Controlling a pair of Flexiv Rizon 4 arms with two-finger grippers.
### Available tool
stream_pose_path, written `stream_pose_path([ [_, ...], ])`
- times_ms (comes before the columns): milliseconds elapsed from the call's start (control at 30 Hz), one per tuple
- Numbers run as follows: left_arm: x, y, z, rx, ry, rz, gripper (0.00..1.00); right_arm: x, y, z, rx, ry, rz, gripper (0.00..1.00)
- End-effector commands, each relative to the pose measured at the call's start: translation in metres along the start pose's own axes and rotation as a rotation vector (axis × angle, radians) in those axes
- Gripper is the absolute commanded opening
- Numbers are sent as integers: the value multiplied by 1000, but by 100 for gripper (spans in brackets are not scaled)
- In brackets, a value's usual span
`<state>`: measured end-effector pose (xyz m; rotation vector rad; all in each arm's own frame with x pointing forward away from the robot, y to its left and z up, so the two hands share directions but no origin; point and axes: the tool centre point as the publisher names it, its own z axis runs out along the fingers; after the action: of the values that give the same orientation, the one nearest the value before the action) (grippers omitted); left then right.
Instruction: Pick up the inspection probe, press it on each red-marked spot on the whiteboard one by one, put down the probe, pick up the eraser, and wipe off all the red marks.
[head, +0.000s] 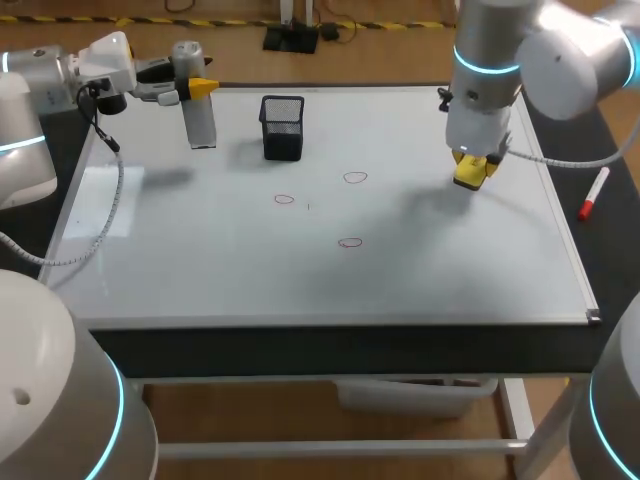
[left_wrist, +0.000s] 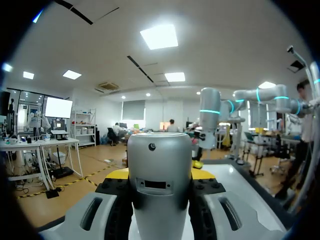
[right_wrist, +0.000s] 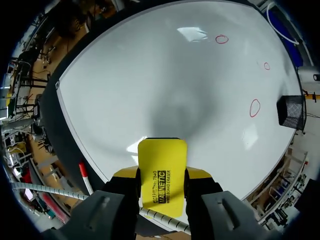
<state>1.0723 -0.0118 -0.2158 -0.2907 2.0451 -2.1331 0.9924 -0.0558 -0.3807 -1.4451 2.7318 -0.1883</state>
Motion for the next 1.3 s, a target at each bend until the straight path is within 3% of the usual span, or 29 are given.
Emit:
stream_pose_path([
  [33,0,0,1,1,-3,3,0,1,0,-1,6,1,-1,0],
  [367,4,-2,6,-3,15,1,0,1,0,-1,6,1,-1,0],
  [800,47,9,48,16,166,-59,0,1,0,-1,6,1,-1,0],
  [1300,90,27,87,40,278,-99,0,1,0,-1,6,1,-1,0],
])
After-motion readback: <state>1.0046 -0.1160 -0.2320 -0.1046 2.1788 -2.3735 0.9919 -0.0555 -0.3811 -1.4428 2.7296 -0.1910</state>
